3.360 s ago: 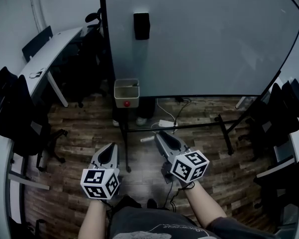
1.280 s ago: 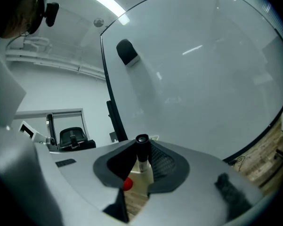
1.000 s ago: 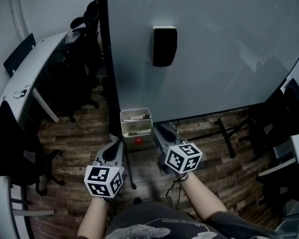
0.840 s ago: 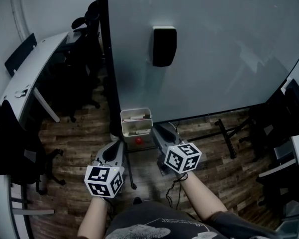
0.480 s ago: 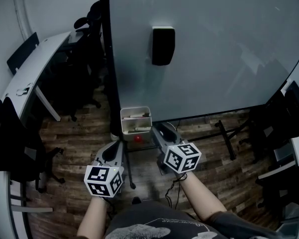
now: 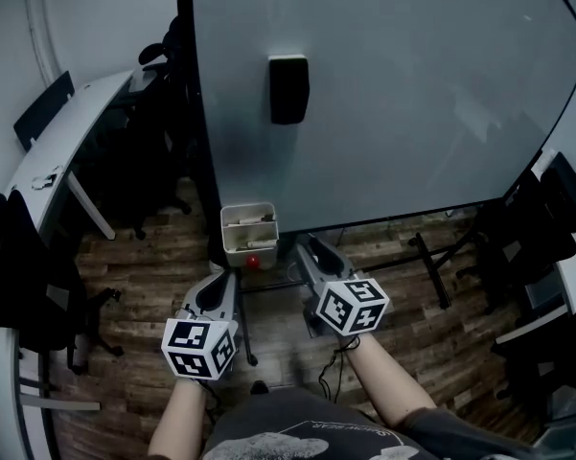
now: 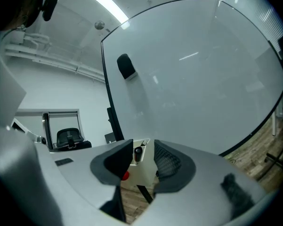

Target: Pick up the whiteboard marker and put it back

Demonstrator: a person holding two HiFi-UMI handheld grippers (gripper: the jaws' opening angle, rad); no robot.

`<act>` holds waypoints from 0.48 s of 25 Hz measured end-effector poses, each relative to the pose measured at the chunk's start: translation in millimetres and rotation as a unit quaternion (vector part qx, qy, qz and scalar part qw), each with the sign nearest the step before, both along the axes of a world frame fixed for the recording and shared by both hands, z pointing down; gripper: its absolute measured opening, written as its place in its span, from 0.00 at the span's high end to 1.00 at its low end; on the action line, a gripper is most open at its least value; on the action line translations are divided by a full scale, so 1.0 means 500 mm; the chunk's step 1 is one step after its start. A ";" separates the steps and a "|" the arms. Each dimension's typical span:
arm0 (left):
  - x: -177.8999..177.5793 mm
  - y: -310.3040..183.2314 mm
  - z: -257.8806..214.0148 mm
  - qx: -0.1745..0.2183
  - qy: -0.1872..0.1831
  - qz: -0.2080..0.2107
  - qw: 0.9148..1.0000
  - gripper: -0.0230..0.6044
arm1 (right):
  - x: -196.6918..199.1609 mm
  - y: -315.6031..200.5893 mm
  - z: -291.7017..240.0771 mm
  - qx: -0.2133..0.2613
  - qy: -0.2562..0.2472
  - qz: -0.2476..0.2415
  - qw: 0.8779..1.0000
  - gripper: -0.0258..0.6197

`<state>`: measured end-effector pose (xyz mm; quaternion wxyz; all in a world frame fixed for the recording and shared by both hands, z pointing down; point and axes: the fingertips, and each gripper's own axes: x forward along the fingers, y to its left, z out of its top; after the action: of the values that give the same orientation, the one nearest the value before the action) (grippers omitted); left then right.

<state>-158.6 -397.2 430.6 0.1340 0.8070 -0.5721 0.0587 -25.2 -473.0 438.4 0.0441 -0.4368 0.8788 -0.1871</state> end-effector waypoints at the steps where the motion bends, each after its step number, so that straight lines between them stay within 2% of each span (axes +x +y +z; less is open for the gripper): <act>1: 0.008 0.007 -0.001 0.000 0.000 0.001 1.000 0.94 | 0.006 0.009 -0.001 0.000 0.000 -0.003 1.000 0.76; 6: 0.047 0.047 0.001 -0.001 0.000 0.003 1.000 0.94 | 0.017 0.076 -0.010 0.021 0.017 -0.044 0.999 0.77; 12: 0.112 0.108 0.009 -0.007 0.002 0.007 1.000 0.94 | 0.050 0.162 -0.025 0.052 0.047 -0.063 0.996 0.85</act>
<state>-102.6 -343.4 434.8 0.1404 0.8103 -0.5655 0.0625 -0.1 -392.2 426.0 0.0141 -0.3861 0.9141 -0.1228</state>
